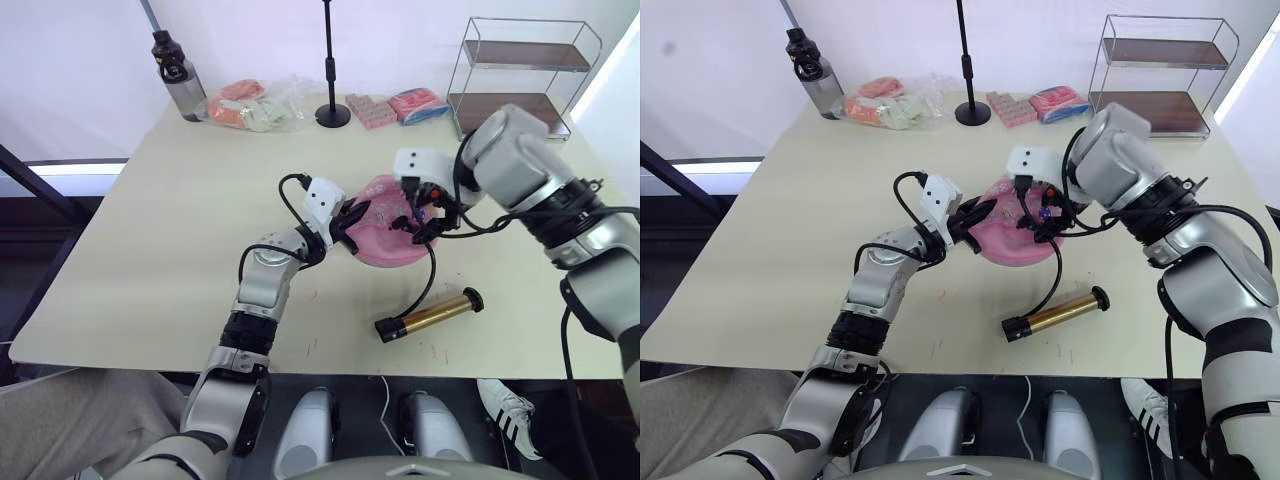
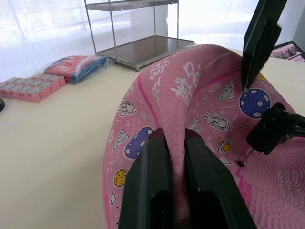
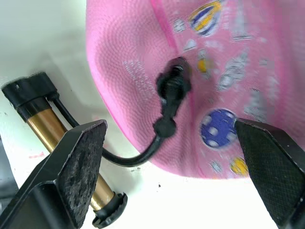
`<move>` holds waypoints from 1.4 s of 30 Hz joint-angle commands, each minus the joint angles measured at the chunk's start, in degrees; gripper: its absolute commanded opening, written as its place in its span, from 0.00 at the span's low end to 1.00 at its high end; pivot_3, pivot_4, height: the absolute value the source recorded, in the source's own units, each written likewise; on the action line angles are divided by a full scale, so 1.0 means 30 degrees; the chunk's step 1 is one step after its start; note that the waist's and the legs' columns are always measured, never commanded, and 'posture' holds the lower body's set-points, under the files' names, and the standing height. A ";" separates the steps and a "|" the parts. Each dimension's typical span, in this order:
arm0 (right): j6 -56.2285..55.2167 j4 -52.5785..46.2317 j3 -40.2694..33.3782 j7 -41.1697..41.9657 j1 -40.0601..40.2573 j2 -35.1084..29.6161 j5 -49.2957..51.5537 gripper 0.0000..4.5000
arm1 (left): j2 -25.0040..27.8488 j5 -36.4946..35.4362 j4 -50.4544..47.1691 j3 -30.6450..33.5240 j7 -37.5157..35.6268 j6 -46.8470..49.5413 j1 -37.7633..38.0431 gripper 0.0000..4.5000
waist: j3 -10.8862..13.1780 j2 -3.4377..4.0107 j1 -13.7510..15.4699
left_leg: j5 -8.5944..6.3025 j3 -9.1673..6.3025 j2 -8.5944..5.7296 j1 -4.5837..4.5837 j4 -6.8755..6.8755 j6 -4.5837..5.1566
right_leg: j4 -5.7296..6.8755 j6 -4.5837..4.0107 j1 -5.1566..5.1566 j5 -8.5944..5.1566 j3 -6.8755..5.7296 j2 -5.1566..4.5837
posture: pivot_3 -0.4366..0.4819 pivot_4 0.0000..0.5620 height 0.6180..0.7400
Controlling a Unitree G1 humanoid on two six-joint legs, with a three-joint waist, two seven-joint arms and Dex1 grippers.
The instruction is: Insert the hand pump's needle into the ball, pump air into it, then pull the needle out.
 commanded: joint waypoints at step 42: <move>0.1431 -0.5993 -0.5421 -0.8829 0.6196 0.0558 0.4902 0.51 | -0.0171 0.0197 0.0609 -0.0772 -0.0279 0.0367 0.0249 0.00 | 0.0000 0.0002 -0.0032 | 0.0001 -0.0031 -0.0019 0.0005 -0.0001 0.0004 | 0.0006 0.0002 0.0013 0.0000 -0.0015 -0.0018 | 0.48 0.27 1.00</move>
